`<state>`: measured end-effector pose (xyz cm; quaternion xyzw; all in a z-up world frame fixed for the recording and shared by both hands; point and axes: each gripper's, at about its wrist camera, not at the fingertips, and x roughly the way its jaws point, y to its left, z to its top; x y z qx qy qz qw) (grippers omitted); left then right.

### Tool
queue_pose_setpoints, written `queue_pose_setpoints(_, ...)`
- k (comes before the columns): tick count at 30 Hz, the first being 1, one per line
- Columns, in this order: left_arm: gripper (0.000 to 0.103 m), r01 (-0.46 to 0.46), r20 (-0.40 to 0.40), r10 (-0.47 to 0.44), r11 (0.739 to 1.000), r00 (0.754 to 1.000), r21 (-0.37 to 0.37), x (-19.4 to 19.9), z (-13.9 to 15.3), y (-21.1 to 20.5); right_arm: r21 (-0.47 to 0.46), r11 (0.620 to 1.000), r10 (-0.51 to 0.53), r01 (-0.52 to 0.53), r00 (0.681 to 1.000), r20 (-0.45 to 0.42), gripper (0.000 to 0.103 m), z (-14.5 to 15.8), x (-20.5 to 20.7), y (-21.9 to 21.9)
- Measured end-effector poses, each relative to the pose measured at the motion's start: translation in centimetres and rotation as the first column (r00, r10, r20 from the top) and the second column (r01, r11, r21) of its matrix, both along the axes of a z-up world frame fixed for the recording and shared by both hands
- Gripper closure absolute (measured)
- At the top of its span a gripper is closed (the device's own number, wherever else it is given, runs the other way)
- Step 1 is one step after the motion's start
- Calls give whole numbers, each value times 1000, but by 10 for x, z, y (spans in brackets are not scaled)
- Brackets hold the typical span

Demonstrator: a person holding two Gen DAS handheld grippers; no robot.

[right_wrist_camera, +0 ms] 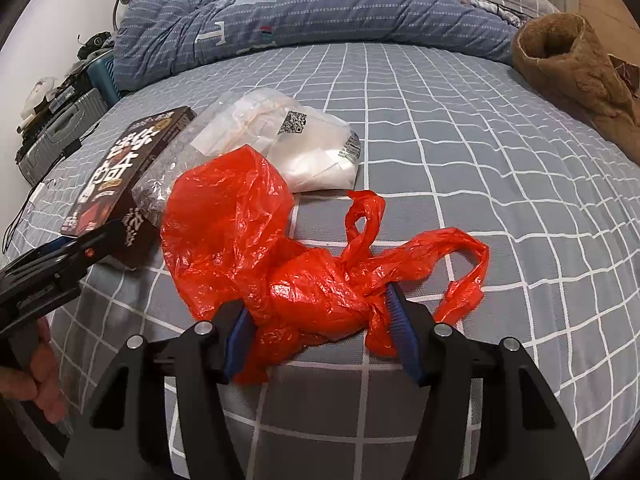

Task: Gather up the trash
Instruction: 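Grasp the red plastic bag with the right tool while the left tool grasps the brown snack box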

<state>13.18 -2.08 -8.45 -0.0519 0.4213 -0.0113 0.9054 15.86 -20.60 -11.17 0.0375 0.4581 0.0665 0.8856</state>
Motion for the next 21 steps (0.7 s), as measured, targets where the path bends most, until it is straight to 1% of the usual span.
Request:
queue_pose_setpoints(4,14,7,13,-7,1000,1000,1,-14,5,5,-1,1000,-14,14,1000,22,47,7,-3,-1)
queue_pose_setpoints(7,14,-1,14,1,1000,1000,-7,-14,8,8,-14,1000,-26,26,998,51,47,16,-7,-1)
queue_pose_setpoints(10,14,-6,26,6,1000,1000,13,-20,11,7,-35,999,-32,35,997,74,47,23,-12,1)
queue_pose_setpoints(18,14,1,3,-1,1000,1000,-15,-22,8,6,-56,997,-52,59,992,112,47,40,-31,3)
queue_pose_setpoints(21,14,7,3,-7,1000,1000,-8,-30,10,8,-61,996,-55,63,992,117,47,44,-42,3)
